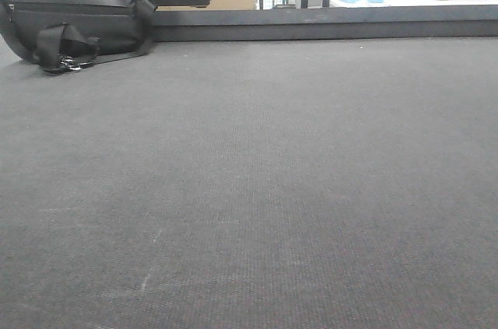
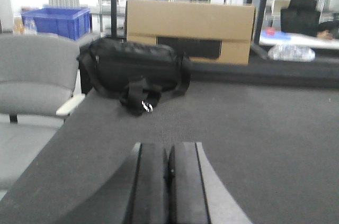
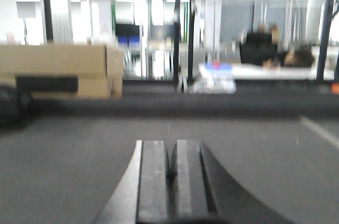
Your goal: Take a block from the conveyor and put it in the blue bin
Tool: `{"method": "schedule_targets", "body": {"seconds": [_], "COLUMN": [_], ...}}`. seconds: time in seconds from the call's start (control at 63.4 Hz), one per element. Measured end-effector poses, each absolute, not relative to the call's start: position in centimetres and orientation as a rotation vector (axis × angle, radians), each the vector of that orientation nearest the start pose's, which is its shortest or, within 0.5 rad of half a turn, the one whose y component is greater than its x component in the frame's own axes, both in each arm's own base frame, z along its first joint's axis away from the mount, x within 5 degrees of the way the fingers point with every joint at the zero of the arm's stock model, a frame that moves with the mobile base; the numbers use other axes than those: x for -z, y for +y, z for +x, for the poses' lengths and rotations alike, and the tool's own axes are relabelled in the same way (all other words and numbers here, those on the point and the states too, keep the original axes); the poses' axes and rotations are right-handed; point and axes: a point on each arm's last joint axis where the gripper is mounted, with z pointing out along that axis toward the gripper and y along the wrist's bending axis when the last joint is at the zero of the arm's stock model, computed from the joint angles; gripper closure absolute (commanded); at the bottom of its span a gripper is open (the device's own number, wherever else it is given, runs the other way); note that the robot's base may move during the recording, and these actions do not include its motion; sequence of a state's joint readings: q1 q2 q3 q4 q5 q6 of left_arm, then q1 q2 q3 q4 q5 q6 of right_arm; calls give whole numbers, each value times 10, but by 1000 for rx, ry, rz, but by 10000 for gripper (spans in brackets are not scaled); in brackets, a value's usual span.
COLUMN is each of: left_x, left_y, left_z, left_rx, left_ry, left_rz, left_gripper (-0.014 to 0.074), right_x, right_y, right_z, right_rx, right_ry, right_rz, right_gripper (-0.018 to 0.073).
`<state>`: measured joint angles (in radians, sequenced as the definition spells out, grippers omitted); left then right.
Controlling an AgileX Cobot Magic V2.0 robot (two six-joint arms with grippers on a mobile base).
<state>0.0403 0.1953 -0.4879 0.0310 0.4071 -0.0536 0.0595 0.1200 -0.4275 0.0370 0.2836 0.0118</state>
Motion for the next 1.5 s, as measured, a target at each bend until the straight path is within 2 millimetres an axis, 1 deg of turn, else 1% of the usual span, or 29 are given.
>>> {"method": "schedule_targets", "body": {"seconds": [0.063, 0.173, 0.221, 0.252, 0.315, 0.363, 0.426, 0.473, 0.568, 0.631, 0.725, 0.836, 0.946, 1.009, 1.057, 1.104, 1.151, 1.199, 1.214, 1.277, 1.325, 1.356, 1.435, 1.498], "left_x": [-340, -357, -361, -362, -368, -369, -372, -370, -370, -365, -356, -343, -333, -329, -327, -327, -326, -326, -326, -327, -327, -327, -327, -327], "left_y": [4, 5, 6, 6, 7, 7, 7, 7, 8, 8, 9, 10, 10, 10, 10, 10, 10, 10, 10, 10, 10, 10, 10, 10], "left_z": [57, 84, 103, 112, 132, 151, 168, 184, 206, 219, 235, 247, 256, 258, 260, 260, 260, 260, 260, 261, 261, 261, 261, 261], "left_rx": [-22, -24, -25, -26, -16, -10, 7, 7, 13, 13, 12, 12, 12, 11, 11, 11, 11, 11, 11, 11, 11, 11, 11, 11], "left_ry": [1678, 1845, 1950, 2014, 2112, 2208, 2289, 2350, 2427, 2481, 2550, 2607, 2653, 2668, 2676, 2680, 2682, 2681, 2681, 2679, 2679, 2679, 2679, 2679], "left_rz": [-66, -75, -80, -83, -92, -99, -108, -110, -116, -118, -122, -125, -127, -128, -128, -128, -128, -128, -128, -128, -128, -128, -128, -128], "left_gripper": [707, 707, 707, 707, 707, 707, 707, 707, 707, 707, 707, 707, 707, 707, 707, 707, 707, 707, 707, 707, 707, 707, 707, 707], "right_x": [-332, -349, -357, -362, -367, -370, -370, -369, -364, -359, -351, -338, -323, -313, -306, -299, -292, -286, -283, -274, -268, -262, -245, -231], "right_y": [4, 6, 7, 7, 9, 9, 11, 11, 13, 13, 14, 15, 16, 17, 17, 17, 18, 18, 18, 18, 18, 18, 19, 18], "right_z": [46, 66, 79, 88, 105, 120, 138, 150, 174, 188, 205, 222, 237, 245, 250, 255, 260, 264, 266, 271, 273, 274, 276, 275], "right_rx": [-99, -104, -104, -103, -102, -97, -92, -86, -74, -67, -63, -59, -56, -54, -52, -50, -49, -47, -47, -44, -43, -42, -40, -38], "right_ry": [1578, 1778, 1867, 1927, 2026, 2116, 2244, 2330, 2508, 2606, 2705, 2781, 2842, 2883, 2909, 2939, 2967, 2989, 3000, 3031, 3049, 3063, 3091, 3106], "right_rz": [-17, -13, -14, -13, -13, -15, -18, -21, -25, -27, -28, -28, -27, -24, -23, -23, -23, -23, -23, -25, -25, -25, -23, -21], "right_gripper": [721, 721, 721, 721, 721, 721, 721, 721, 721, 721, 721, 721, 721, 700, 640, 557, 418, 312, 262, 148, 106, 96, 98, 127]}}
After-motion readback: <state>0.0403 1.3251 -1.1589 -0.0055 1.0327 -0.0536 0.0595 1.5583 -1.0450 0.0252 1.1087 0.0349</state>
